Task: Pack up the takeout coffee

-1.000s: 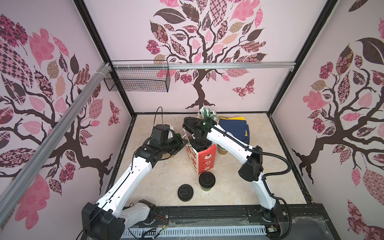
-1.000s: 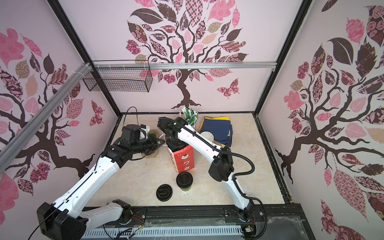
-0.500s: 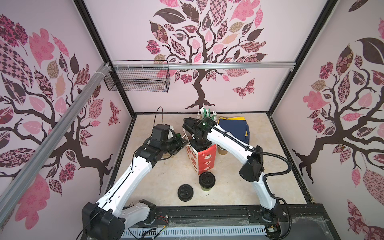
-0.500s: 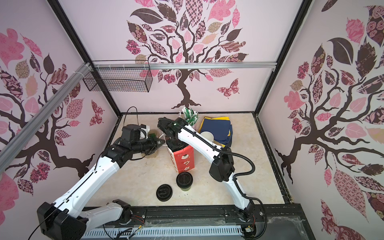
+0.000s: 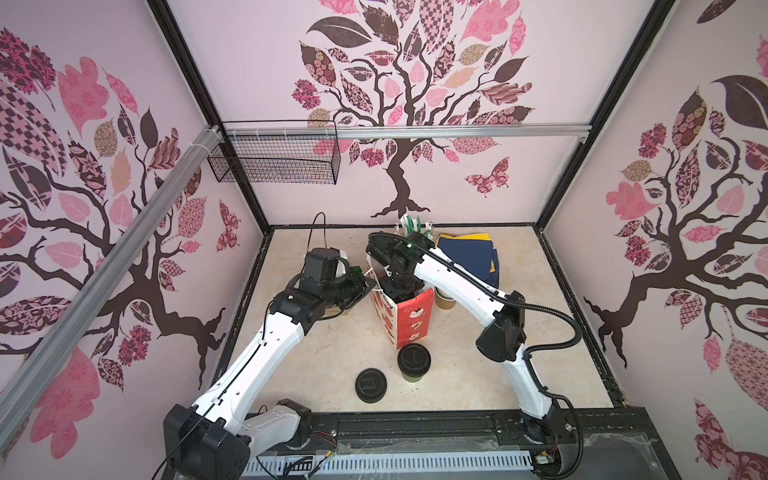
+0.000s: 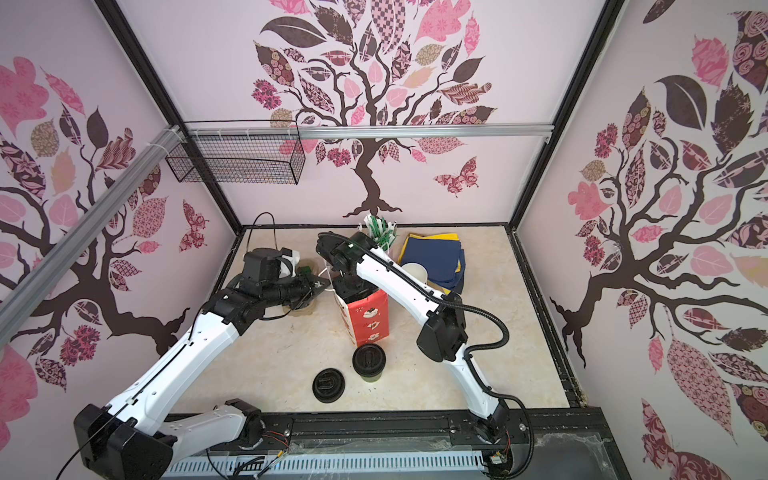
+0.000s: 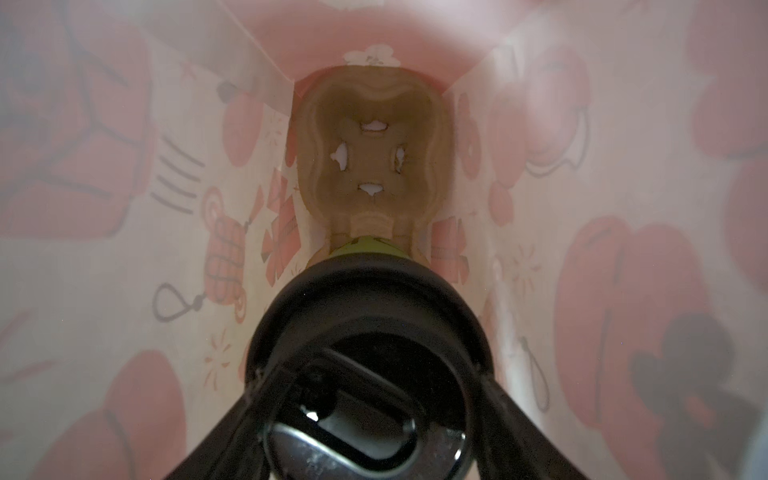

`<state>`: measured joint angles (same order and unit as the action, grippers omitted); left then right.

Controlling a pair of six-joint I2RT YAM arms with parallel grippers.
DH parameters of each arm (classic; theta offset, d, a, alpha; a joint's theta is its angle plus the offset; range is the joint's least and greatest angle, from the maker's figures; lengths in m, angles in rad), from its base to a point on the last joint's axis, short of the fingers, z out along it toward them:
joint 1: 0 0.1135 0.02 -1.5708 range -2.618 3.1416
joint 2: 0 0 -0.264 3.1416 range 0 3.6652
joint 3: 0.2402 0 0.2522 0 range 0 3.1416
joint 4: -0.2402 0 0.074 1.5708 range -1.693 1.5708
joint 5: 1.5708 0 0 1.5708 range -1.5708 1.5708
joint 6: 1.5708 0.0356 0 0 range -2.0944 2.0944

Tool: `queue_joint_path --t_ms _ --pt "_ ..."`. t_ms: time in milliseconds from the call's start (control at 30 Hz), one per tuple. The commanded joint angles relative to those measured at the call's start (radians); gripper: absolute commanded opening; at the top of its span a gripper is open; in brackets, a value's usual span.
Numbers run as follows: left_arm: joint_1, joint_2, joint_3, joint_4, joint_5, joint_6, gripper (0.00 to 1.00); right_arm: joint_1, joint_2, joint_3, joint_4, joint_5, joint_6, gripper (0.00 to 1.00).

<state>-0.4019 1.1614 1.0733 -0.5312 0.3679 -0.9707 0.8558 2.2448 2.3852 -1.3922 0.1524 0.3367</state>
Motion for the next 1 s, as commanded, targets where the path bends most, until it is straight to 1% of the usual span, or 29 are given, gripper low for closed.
queue_joint_path --t_ms 0,233,400,633,967 --pt "0.003 0.004 0.042 -0.012 -0.002 0.015 0.00 -0.015 -0.019 0.034 -0.042 0.004 0.022 0.66" --pt "0.008 0.006 0.045 -0.012 0.002 0.022 0.00 -0.016 -0.038 0.009 -0.052 -0.040 0.028 0.66" --pt "0.013 0.003 0.043 -0.015 0.001 0.024 0.00 -0.016 -0.036 0.016 -0.060 -0.049 0.027 0.66" --pt "0.015 0.003 0.041 -0.012 0.005 0.025 0.00 -0.016 -0.047 0.028 -0.071 -0.021 0.035 0.65" --pt "0.018 0.003 0.036 -0.012 0.009 0.025 0.00 -0.017 -0.057 0.026 -0.075 -0.034 0.038 0.65"
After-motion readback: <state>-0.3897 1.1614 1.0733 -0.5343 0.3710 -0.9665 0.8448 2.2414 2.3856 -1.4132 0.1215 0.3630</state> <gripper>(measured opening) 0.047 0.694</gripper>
